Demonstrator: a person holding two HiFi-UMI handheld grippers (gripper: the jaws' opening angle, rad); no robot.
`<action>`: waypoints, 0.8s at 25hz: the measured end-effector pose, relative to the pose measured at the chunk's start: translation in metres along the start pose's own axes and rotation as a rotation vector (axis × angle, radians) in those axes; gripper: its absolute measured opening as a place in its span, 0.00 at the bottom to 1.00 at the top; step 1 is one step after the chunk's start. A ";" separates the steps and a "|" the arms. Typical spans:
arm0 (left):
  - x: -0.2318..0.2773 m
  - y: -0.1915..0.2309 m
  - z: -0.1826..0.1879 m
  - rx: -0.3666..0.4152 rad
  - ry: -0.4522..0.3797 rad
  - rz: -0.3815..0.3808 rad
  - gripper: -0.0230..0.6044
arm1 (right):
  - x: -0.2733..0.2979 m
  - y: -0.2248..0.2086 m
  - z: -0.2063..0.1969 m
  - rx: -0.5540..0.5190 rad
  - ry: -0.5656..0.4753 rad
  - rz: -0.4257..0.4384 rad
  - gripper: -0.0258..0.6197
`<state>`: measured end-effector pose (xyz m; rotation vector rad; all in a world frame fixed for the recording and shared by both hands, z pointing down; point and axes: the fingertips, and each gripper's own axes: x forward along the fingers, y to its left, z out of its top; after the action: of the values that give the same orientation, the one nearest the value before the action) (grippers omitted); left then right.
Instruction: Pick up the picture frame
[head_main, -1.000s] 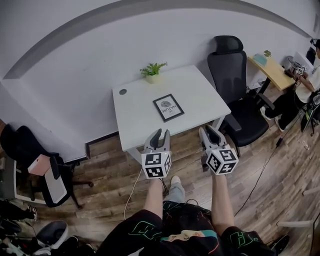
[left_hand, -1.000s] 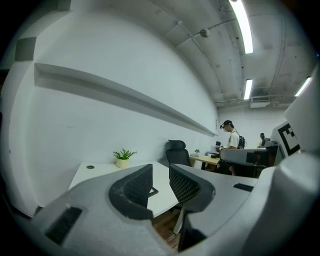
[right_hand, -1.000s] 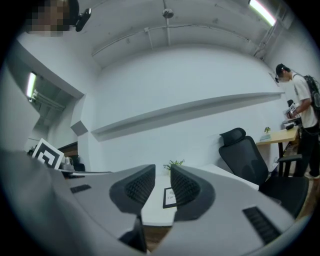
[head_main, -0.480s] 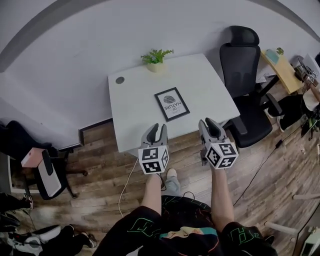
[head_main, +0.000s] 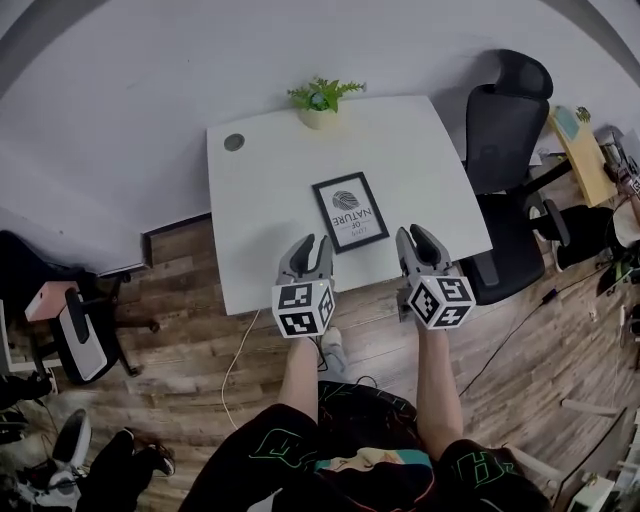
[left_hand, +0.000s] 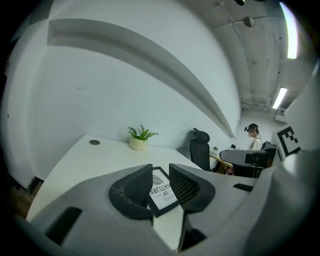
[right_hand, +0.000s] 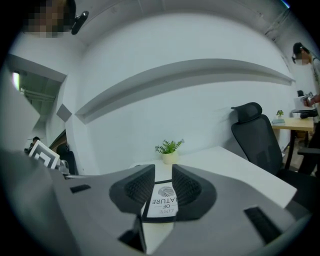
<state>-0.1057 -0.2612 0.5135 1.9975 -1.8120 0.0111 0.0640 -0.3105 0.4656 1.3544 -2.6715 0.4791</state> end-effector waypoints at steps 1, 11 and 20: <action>0.005 0.003 -0.001 -0.006 0.005 0.000 0.21 | 0.006 -0.002 -0.001 0.003 0.007 -0.005 0.21; 0.032 0.018 -0.016 -0.064 0.044 0.010 0.21 | 0.038 -0.011 -0.016 -0.010 0.083 -0.006 0.22; 0.049 0.026 -0.030 -0.091 0.085 0.036 0.22 | 0.070 -0.013 -0.031 -0.007 0.146 0.030 0.22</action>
<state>-0.1148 -0.2987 0.5635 1.8738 -1.7629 0.0236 0.0312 -0.3611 0.5138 1.2285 -2.5759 0.5486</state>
